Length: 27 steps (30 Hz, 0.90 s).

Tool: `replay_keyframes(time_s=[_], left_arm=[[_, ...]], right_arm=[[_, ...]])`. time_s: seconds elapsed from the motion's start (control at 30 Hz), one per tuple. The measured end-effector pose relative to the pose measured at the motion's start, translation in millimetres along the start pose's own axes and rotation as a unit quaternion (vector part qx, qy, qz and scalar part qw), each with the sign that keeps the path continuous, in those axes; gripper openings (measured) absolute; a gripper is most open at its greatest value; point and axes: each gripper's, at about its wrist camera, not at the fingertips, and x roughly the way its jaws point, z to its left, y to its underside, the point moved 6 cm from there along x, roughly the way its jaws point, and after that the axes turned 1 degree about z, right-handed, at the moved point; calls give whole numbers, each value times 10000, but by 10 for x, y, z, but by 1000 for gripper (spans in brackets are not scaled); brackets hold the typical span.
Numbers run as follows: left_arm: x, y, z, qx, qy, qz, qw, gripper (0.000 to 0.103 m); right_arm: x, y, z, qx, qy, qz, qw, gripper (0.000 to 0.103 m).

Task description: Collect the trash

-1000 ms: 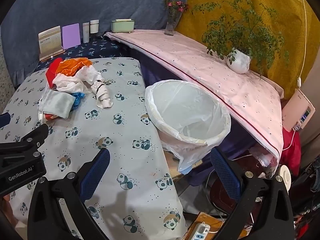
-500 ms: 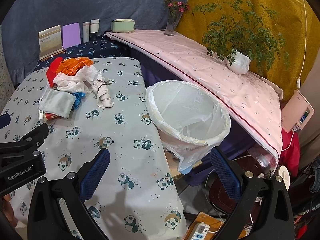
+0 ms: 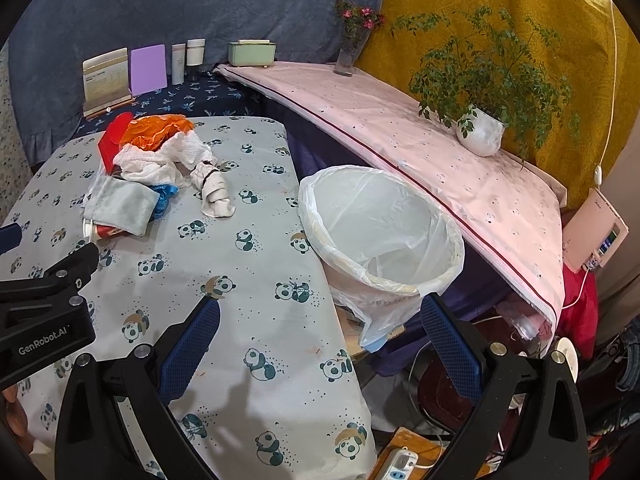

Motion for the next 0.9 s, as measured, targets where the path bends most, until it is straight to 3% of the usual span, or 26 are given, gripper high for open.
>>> replay_keyframes(time_s=[0.9], left_arm=[[-7, 24, 84, -20, -74, -5, 10000, 96]], right_arm=[[-48, -18, 28, 27, -174, -70, 9998, 96]])
